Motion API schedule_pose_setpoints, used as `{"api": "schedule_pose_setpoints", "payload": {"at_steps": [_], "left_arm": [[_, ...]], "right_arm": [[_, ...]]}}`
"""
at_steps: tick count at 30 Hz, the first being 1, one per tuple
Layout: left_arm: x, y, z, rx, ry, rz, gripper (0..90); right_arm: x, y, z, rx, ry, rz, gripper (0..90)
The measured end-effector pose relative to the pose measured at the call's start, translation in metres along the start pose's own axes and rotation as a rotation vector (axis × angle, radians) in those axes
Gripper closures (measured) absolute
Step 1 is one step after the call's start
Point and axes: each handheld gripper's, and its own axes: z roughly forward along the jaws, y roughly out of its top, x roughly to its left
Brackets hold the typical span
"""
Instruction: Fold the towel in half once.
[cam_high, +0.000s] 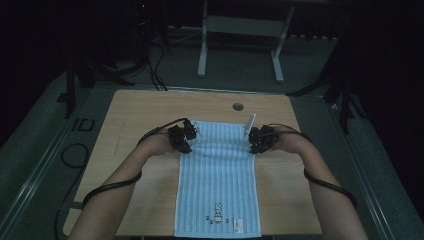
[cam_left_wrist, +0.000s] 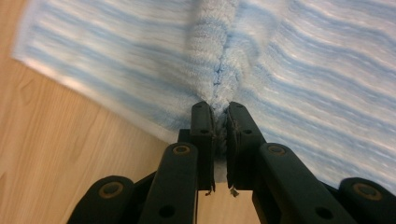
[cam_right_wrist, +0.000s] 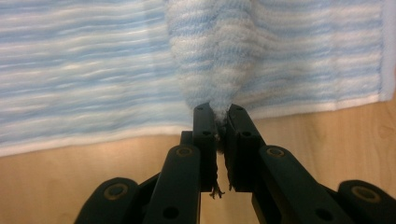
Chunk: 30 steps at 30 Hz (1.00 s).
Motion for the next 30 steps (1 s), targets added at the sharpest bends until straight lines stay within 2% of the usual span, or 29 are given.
{"api": "schedule_pose_setpoints", "payload": {"at_steps": [3, 7, 10, 14, 18, 22, 25, 30], "left_arm": [[-0.017, -0.006, -0.007, -0.002, -0.008, 0.031, 82.1], [-0.035, -0.018, -0.003, 0.012, -0.014, 0.015, 82.2], [-0.046, -0.024, 0.002, 0.024, -0.032, 0.02, 82.1], [-0.059, -0.03, 0.006, 0.04, -0.061, 0.031, 78.4], [-0.073, -0.038, 0.014, 0.076, -0.094, 0.065, 72.4], [-0.085, -0.044, 0.025, 0.088, -0.113, 0.08, 69.9], [-0.088, -0.046, 0.03, 0.073, -0.097, 0.071, 66.0], [-0.083, -0.042, 0.032, 0.061, -0.088, 0.061, 65.2]], "right_arm": [[0.017, -0.001, -0.005, -0.004, -0.016, -0.028, 83.6], [0.04, -0.002, -0.004, -0.018, -0.01, -0.062, 83.6], [0.058, -0.002, 0.001, -0.016, 0.013, -0.087, 83.6], [0.073, -0.003, 0.01, -0.012, 0.034, -0.097, 83.6], [0.091, -0.006, 0.023, -0.016, 0.06, -0.12, 83.2], [0.103, -0.009, 0.039, -0.007, 0.086, -0.122, 81.9], [0.104, -0.01, 0.039, -0.023, 0.075, -0.1, 79.4], [0.102, -0.009, 0.039, 0.0, 0.054, -0.093, 78.1]]}}
